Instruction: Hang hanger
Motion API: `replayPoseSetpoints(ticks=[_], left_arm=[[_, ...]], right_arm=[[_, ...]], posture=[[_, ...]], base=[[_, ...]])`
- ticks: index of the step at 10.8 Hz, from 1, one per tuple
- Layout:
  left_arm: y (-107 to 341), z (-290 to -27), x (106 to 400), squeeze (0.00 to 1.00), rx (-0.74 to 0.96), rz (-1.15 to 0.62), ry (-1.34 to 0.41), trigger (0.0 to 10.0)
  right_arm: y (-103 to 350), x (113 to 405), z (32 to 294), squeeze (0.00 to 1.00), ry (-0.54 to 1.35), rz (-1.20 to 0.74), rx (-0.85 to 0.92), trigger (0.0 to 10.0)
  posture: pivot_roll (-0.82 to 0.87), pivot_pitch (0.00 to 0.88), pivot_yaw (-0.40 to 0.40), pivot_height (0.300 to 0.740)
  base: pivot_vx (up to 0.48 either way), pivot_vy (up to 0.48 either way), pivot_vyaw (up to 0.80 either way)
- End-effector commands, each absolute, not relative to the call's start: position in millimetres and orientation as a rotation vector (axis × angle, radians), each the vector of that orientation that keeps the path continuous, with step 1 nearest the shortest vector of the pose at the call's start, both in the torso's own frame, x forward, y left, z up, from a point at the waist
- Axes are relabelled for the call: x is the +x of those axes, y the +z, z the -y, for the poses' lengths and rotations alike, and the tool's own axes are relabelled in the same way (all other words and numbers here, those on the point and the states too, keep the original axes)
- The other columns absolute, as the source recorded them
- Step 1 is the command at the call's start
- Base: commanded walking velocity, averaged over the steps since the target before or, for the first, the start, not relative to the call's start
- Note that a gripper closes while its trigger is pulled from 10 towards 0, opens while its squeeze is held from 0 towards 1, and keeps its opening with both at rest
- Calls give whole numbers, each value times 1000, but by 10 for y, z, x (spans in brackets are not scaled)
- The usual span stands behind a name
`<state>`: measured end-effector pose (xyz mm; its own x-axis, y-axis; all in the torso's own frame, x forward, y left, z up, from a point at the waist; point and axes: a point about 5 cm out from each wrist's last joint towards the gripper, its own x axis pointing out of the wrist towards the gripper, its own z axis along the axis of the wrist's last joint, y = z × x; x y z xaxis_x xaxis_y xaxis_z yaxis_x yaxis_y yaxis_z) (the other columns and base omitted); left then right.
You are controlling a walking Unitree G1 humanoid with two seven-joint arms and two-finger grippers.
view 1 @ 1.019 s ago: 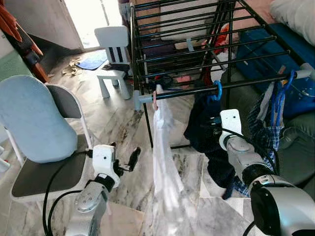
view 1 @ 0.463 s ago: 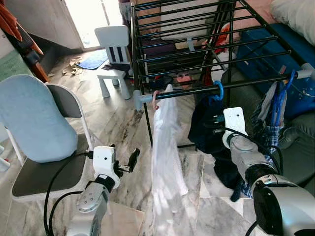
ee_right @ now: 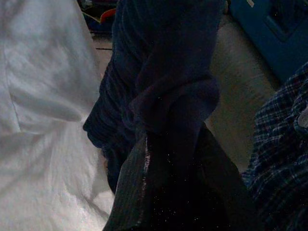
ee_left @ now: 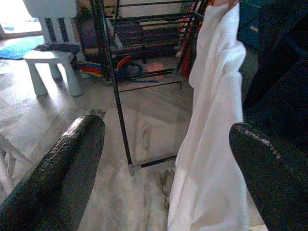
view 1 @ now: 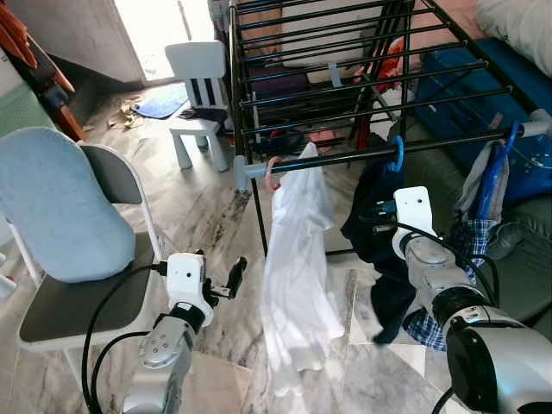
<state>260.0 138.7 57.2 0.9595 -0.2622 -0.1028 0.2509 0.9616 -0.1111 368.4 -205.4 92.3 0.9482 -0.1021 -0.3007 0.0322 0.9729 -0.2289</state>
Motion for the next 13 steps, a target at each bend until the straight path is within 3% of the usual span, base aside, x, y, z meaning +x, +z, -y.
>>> replayPoseSetpoints(ticks=[1,5,11,12,13], left_arm=[[559,-1433,2610,0,-85,-118,-232,10000],[515,-1559,2690,0,-9,-140,-62,10000],[562,-1643,2842,0,29,-110,-12,10000],[480,-1668,2777,0,32,-139,3,10000],[454,-1640,2751,0,33,-146,-3,10000]], right_arm=[[1065,3753,2001,0,-48,-234,-210,0],[1025,3610,2098,0,-30,-106,-198,0],[369,2885,1933,0,43,-189,-200,0],[358,2840,1895,0,49,-197,-189,10000],[368,2841,1863,0,58,-199,-182,10000]], posture=[[-48,0,94,740],[-78,0,74,740],[-111,0,79,740],[-114,0,87,740],[-114,0,86,740]], base=[[0,0,0],[0,0,0],[0,0,0],[0,0,0],[0,0,0]])
